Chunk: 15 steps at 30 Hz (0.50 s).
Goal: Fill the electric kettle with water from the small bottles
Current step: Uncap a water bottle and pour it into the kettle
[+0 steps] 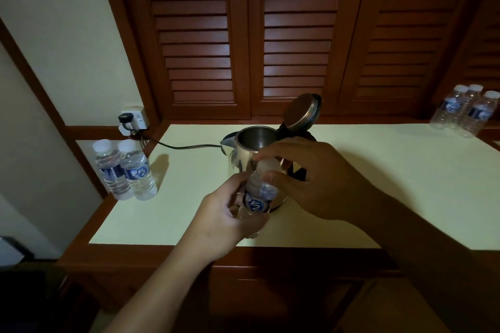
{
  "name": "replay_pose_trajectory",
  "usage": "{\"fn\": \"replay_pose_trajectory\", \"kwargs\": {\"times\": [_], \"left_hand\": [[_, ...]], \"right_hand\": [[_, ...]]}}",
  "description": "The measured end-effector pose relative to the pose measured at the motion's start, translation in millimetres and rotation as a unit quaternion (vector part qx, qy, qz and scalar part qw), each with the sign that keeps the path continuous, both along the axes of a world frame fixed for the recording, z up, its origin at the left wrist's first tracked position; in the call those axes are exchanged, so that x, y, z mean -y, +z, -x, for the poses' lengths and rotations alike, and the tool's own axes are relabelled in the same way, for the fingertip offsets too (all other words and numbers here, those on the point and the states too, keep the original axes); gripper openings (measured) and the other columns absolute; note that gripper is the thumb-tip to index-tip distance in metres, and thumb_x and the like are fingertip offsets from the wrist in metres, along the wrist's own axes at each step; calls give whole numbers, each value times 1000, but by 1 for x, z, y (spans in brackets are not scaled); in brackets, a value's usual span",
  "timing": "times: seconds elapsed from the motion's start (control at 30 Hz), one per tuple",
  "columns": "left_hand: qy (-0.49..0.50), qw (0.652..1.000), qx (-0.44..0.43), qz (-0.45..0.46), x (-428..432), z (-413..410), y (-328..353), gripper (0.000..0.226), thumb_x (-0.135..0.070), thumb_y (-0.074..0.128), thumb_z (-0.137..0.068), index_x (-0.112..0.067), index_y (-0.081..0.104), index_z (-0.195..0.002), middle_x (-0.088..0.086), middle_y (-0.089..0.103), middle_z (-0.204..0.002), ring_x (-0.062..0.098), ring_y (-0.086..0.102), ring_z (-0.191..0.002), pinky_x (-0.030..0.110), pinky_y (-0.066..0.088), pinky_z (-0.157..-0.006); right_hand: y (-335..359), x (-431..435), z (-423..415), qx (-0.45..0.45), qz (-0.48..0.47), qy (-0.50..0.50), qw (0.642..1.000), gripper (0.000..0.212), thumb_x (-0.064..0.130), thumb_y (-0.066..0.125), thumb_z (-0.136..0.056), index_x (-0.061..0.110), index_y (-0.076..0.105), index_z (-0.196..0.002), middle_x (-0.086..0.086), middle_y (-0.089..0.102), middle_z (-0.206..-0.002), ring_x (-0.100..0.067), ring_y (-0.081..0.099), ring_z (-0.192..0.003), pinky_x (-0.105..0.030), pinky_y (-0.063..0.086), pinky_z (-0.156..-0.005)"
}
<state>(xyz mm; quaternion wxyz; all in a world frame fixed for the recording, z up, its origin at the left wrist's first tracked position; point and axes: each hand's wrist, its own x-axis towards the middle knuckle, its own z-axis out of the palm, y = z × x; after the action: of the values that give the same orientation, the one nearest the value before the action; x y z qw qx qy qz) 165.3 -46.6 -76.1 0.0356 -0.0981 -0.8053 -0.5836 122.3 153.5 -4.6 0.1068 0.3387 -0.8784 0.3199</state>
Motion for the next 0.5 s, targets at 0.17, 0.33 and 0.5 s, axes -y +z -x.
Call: {"fn": "replay_pose_trajectory", "kwargs": {"times": [0.17,0.33,0.5], "left_hand": [[-1,1000,-8,16,-5,1,3,60,-7,86,-85,-42,62,-128,-23,76,-112,-2,70,-107,17,59,-77],[9,1000,-18,15,-14,6,5,57,-9,86,-85,-36,64,-130,-21,76,-108,-1,71,-103,12,55,-76],[31,999,-28,20,-17,7,3,60,-10,87,-83,-32,63,-132,-24,74,-111,-2,71,-103,12,55,-80]], "right_hand": [[-10,-14,-6,-1,82,19,996,30,19,67,-95,26,66,-124,16,67,-121,0,60,-114,-13,47,-94],[-37,-41,-1,23,171,-8,985,32,10,62,-99,23,65,-128,11,66,-126,-9,63,-118,-21,51,-97],[-110,-56,9,49,163,-123,978,13,10,72,-91,21,67,-94,11,62,-101,4,64,-95,-5,47,-81]]}}
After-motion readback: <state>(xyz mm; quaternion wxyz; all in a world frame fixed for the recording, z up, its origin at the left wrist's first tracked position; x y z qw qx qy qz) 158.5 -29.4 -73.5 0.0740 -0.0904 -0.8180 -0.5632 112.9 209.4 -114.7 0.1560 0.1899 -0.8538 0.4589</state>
